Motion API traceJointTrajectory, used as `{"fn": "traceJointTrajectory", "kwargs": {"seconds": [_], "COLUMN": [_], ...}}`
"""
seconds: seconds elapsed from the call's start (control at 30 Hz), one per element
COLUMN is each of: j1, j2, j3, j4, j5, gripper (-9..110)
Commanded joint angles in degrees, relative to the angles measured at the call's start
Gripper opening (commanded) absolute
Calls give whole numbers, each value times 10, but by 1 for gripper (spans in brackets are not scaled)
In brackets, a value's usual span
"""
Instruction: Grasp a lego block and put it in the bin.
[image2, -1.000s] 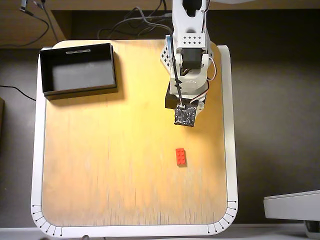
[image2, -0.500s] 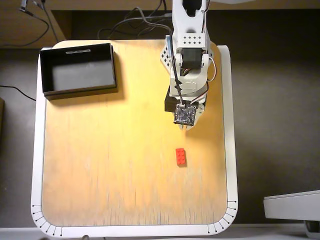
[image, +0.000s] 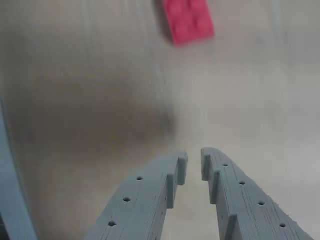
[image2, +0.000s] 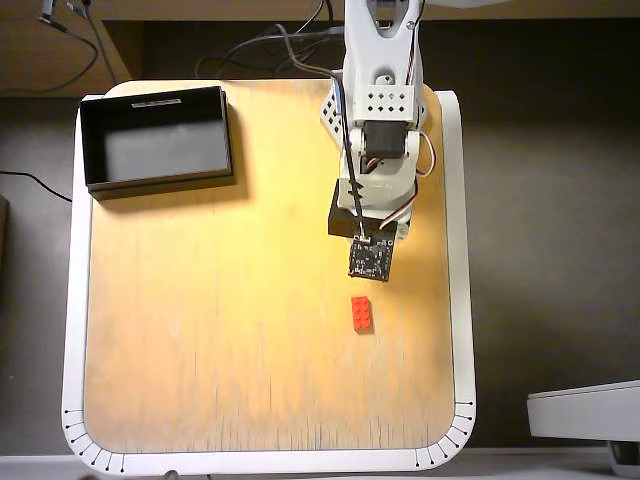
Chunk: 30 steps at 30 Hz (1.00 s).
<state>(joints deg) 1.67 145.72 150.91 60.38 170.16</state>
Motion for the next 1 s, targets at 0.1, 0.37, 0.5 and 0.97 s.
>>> {"fn": "traceJointTrajectory", "kwargs": {"seconds": [0.1, 0.37, 0.5, 0.97], "j1": [11, 11, 12, 41], "j2": [-78, -170, -227, -351], "j3": [-168, -237, -265, -339], "j4": [-20, -20, -20, -69], "j5": [5, 33, 54, 109], "gripper": [1, 5, 8, 18]}}
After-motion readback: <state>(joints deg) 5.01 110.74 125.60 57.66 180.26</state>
